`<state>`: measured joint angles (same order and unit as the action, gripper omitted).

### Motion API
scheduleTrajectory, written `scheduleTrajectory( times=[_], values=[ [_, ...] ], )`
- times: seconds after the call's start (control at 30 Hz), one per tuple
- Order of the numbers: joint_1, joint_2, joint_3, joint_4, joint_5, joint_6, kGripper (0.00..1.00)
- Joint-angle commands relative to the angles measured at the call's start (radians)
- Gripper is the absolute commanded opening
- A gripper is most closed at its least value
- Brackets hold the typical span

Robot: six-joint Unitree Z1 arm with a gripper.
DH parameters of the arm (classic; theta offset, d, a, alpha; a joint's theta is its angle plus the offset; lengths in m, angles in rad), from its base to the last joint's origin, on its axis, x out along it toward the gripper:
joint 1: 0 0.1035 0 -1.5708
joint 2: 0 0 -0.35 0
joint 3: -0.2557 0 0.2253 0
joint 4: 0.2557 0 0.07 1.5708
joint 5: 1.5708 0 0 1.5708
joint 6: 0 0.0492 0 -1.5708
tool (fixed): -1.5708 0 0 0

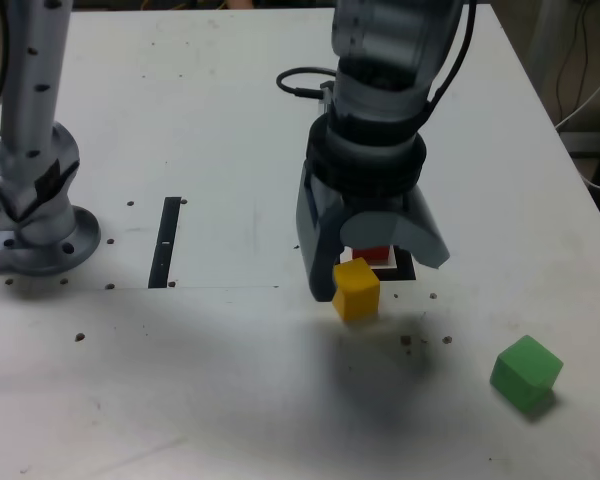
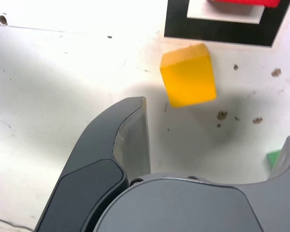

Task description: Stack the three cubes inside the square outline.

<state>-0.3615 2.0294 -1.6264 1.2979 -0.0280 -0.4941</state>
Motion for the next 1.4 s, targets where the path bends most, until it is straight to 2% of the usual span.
scheduleTrajectory(
  times=[0.0, 0.3, 0.47, 0.8, 0.97, 1.13, 1.37],
  values=[
    [0.002, 0.016, 0.015, -0.007, 0.005, -0.015, 0.99],
    [0.008, 0.100, 0.012, -0.038, -0.031, -0.035, 0.98],
    [0.033, 0.134, 0.018, -0.051, -0.026, -0.025, 0.97],
    [0.085, 0.135, 0.038, -0.042, -0.021, 0.005, 0.90],
    [0.097, 0.135, 0.033, -0.014, -0.054, 0.028, 0.80],
    [0.099, 0.140, 0.033, -0.002, -0.085, 0.045, 0.63],
    [0.099, 0.139, 0.030, -0.022, -0.089, 0.060, 0.39]
  ],
)
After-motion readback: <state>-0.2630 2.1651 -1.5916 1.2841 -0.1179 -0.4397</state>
